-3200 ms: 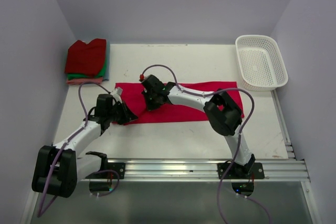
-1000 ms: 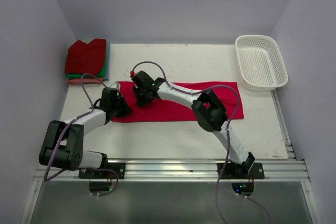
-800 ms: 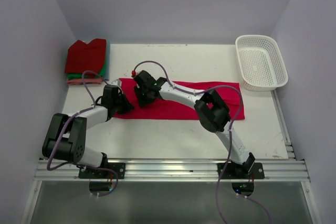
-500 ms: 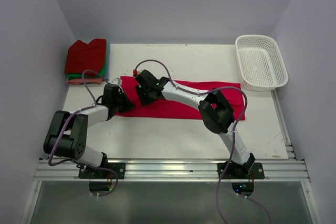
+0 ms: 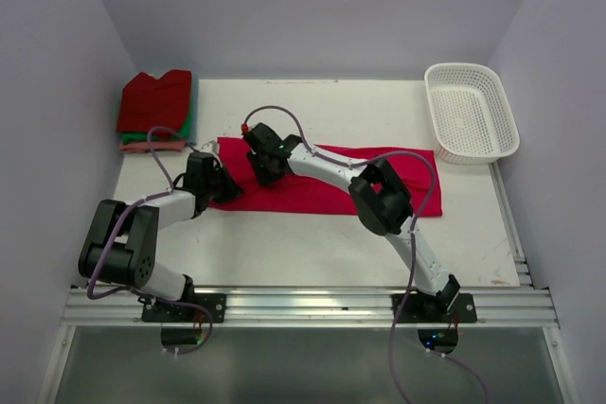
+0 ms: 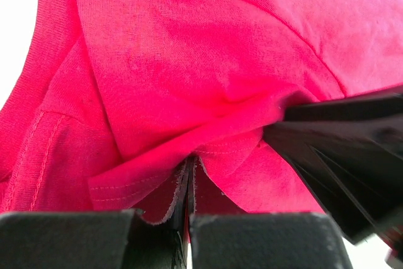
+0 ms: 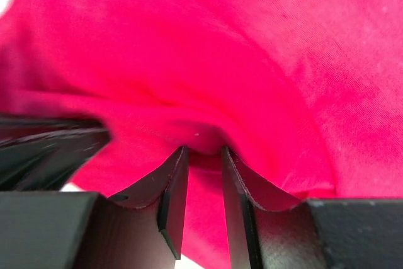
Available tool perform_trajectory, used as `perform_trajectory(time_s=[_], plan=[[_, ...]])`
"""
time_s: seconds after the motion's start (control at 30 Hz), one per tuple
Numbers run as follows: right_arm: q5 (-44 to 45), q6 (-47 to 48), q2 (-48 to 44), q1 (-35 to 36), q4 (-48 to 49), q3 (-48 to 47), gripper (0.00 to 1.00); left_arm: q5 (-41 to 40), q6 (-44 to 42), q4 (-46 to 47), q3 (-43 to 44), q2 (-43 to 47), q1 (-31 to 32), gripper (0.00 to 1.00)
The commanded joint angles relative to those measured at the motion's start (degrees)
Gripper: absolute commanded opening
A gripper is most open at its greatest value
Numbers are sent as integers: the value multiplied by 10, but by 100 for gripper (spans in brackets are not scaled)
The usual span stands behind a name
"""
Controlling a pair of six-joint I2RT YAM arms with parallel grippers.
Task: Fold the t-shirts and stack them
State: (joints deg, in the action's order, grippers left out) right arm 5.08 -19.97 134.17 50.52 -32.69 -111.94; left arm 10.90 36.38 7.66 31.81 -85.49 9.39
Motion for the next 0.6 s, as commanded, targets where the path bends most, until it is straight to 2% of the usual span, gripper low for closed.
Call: perform_trajectory(time_s=[0.0, 0.57], plan=[[5, 11, 11, -7, -13, -20, 31, 4, -2, 1, -13, 3, -1, 0], [-10, 11, -58, -7, 6, 27, 31, 9, 2, 8, -15, -2, -2, 0]])
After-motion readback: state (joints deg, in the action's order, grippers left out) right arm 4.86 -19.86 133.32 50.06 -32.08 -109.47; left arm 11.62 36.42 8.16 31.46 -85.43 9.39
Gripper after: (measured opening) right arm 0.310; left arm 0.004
